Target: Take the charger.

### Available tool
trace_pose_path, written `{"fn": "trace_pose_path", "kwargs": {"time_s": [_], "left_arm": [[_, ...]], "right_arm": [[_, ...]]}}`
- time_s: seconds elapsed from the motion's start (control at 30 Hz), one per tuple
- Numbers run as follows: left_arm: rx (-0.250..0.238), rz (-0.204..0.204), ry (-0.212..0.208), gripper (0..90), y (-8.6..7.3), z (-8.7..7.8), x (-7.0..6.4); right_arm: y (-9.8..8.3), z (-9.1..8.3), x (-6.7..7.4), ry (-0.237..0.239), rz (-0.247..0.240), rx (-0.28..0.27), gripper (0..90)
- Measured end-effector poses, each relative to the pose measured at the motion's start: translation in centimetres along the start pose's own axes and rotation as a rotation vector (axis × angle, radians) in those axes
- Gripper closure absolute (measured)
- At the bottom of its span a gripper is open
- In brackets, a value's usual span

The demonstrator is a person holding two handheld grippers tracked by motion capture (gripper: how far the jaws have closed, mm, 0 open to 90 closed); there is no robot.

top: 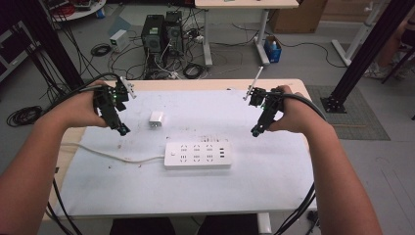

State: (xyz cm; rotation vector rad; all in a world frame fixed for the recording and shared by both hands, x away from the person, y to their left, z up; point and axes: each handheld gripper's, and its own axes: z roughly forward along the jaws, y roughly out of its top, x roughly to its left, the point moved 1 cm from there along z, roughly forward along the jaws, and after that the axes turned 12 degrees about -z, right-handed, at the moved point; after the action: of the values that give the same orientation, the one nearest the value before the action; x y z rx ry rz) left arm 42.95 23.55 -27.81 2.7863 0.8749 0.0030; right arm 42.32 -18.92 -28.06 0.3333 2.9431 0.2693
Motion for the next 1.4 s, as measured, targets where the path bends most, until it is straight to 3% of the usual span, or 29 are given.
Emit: {"fn": "trace_pose_path", "kwargs": {"time_s": [0.03,0.07,0.1,0.17,0.27,0.3,0.5,0.53,0.6,0.63,0.7,0.77,0.8,0.87,0.93,1.03,1.07,1.17,1.23,1.4], "left_arm": [[0.000,0.000,0.000,1.8,0.0,0.0,0.0],[-0.021,-0.055,0.004,1.8,0.0,0.2,0.2],[-0.021,-0.055,0.004,1.8,0.0,0.2,0.2],[-0.077,-0.145,0.012,1.8,0.2,0.9,0.5],[-0.093,-0.173,0.027,1.8,0.2,1.2,0.7],[-0.110,-0.231,0.057,1.8,0.3,2.0,0.9],[-0.150,-0.368,0.064,1.8,0.6,4.5,1.6],[-0.150,-0.368,0.064,1.8,0.6,4.5,1.6],[-0.162,-0.441,0.067,1.8,0.8,5.8,2.0],[-0.162,-0.441,0.067,1.8,0.8,5.8,2.0],[-0.190,-0.504,0.077,1.8,1.2,7.0,2.3],[-0.197,-0.522,0.076,1.8,1.3,7.3,2.4],[-0.209,-0.563,0.077,1.8,1.6,8.0,2.6],[-0.230,-0.604,0.081,1.8,1.9,8.6,2.9],[-0.256,-0.638,0.076,1.8,2.2,9.2,3.1],[-0.266,-0.643,0.072,1.8,2.4,9.5,3.2],[-0.267,-0.657,0.069,1.8,3.1,10.6,3.4],[-0.270,-0.679,0.072,1.8,3.3,11.1,3.5],[-0.289,-0.728,0.082,1.8,3.7,11.9,3.9],[-0.302,-0.770,0.124,1.8,4.1,12.7,4.4]], "right_arm": [[0.0,0.0,0.0,0.000,0.000,0.000,1.1],[0.0,0.1,0.1,0.001,0.003,0.002,1.1],[0.0,0.1,0.1,0.001,0.003,0.002,1.1],[0.1,0.2,0.2,-0.005,-0.002,0.007,1.1],[0.1,0.3,0.2,-0.008,0.002,0.006,1.1],[0.2,0.3,0.3,-0.008,-0.005,0.001,1.1],[0.1,0.5,0.5,-0.011,-0.009,-0.002,1.1],[0.1,0.5,0.5,-0.011,-0.009,-0.002,1.1],[-0.1,0.7,0.5,-0.017,-0.010,-0.002,1.1],[-0.1,0.7,0.5,-0.017,-0.010,-0.002,1.1],[-0.3,0.8,0.5,-0.019,-0.003,-0.004,1.1],[-0.3,0.9,0.5,-0.018,-0.003,-0.003,1.1],[-0.5,1.0,0.5,-0.020,-0.001,-0.002,1.1],[-0.5,1.1,0.5,-0.019,-0.001,-0.001,1.1],[-0.6,1.2,0.5,-0.019,0.005,0.001,1.1],[-0.6,1.3,0.5,-0.020,0.005,0.001,1.1],[-0.7,1.3,0.4,-0.021,0.002,0.002,1.1],[-0.7,1.3,0.3,-0.023,0.007,-0.002,1.1],[-0.7,1.3,0.2,-0.026,0.007,-0.003,1.1],[-0.8,1.4,0.1,-0.030,0.007,-0.001,1.1]]}}
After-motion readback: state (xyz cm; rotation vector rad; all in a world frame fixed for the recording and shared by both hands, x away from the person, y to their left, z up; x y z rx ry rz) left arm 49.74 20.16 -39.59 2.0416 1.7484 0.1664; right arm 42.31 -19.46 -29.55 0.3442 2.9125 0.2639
